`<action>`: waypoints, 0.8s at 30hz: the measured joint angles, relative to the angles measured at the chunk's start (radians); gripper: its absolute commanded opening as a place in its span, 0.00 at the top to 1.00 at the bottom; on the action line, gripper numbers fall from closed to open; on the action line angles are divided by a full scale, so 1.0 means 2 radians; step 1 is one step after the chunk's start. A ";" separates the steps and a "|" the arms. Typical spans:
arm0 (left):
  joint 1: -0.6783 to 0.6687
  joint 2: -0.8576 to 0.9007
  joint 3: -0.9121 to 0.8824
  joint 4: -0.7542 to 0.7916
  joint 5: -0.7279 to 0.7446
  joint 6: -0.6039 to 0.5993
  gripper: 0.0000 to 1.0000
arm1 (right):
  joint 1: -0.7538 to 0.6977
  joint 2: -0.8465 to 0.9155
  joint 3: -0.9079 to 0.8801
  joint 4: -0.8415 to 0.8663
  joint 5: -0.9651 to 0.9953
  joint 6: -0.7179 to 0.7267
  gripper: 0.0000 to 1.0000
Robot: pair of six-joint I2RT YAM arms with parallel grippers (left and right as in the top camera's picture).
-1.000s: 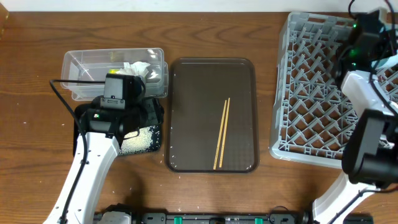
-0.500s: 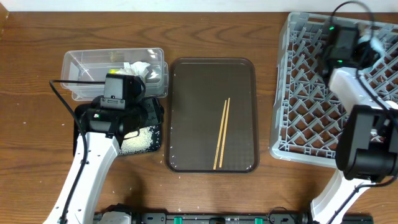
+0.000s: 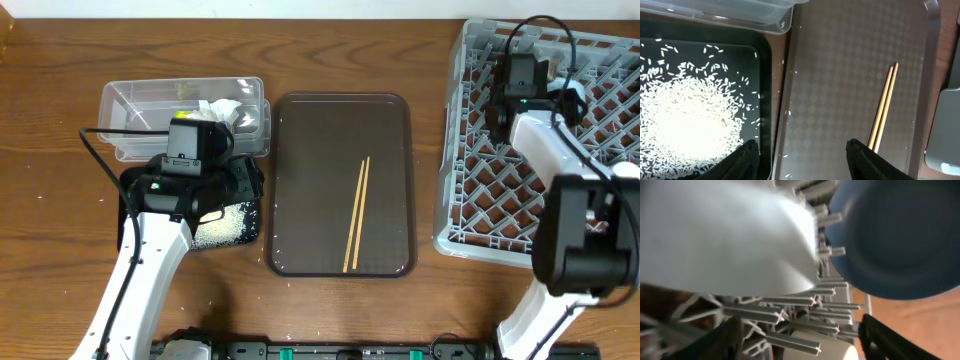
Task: Sort waste into correct bins and load items into the dishwasher rack
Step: 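Carry the white bowl with the right gripper and place it in the rack, then lower the right gripper onto the two wooden chopsticks and grasp them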
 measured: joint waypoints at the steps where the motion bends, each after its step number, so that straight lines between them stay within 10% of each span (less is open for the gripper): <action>1: 0.000 0.000 0.000 0.000 0.000 0.000 0.41 | 0.001 -0.017 0.000 -0.006 -0.018 0.002 0.23; 13: 0.000 0.000 0.000 0.000 0.000 0.000 0.41 | 0.064 -0.176 0.004 -0.149 -0.504 0.111 0.39; 24: 0.000 0.000 0.000 0.000 0.000 0.000 0.41 | 0.230 -0.069 0.002 -0.252 -0.552 0.227 0.51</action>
